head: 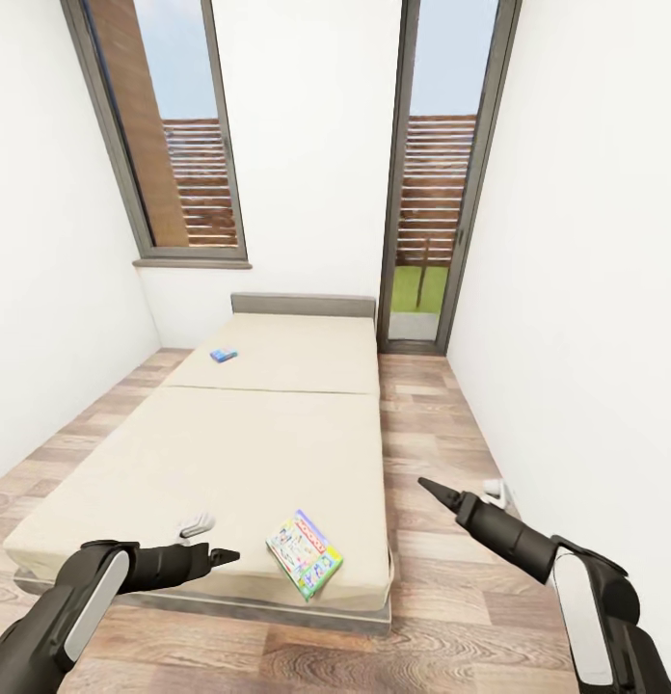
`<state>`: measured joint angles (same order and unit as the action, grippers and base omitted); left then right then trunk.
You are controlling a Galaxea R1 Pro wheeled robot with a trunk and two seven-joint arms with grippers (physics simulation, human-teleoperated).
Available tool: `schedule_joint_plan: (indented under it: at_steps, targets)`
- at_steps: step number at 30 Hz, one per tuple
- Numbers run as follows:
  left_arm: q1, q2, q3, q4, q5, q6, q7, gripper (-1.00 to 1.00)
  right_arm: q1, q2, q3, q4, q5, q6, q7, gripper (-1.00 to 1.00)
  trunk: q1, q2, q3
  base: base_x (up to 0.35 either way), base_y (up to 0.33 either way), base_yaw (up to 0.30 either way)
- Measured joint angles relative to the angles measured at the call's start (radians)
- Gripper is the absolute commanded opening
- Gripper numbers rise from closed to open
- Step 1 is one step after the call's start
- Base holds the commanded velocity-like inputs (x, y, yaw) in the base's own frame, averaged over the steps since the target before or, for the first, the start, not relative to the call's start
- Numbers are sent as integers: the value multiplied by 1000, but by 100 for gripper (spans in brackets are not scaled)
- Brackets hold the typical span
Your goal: Put all the toys in the child's room - the three board games (two on the bed and one on the table), the two jigsaw puzzles on the table, and the tennis ball on the table - inside the toy box on the table in the child's room.
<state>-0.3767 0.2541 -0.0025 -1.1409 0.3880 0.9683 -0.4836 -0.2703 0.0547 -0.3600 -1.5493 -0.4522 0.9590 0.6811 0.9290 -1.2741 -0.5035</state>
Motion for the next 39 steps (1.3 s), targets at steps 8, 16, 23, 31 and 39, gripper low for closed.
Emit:
schedule_joint_plan:
  at_steps: [8, 16, 23, 31, 39]
  targets:
    - [0, 2, 3, 0, 1, 0, -5, 100, -5, 3, 2, 8, -2, 10, -32, 100, 31, -56, -25, 0, 0, 0]
    - [0, 2, 4, 0, 6, 14, -6, 100, -6, 11, 4, 9, 3, 9, -37, 100, 61, -112, -50, 0, 0, 0]
    - [0, 2, 4, 0, 8, 20, -6, 100, -6, 11, 4, 11, 3, 3, -38, 100, 88, -161, -72, 0, 0, 0]
    - [0, 1, 4, 0, 7, 21, -6, 100, -6, 13, 5, 12, 2, -2, -63, 100, 119, -217, -97, 0, 0, 0]
    - [0, 0, 4, 0, 8, 22, -6, 100, -6, 13, 5, 12, -1, -4, -109, 100, 150, -273, -122, 0, 0, 0]
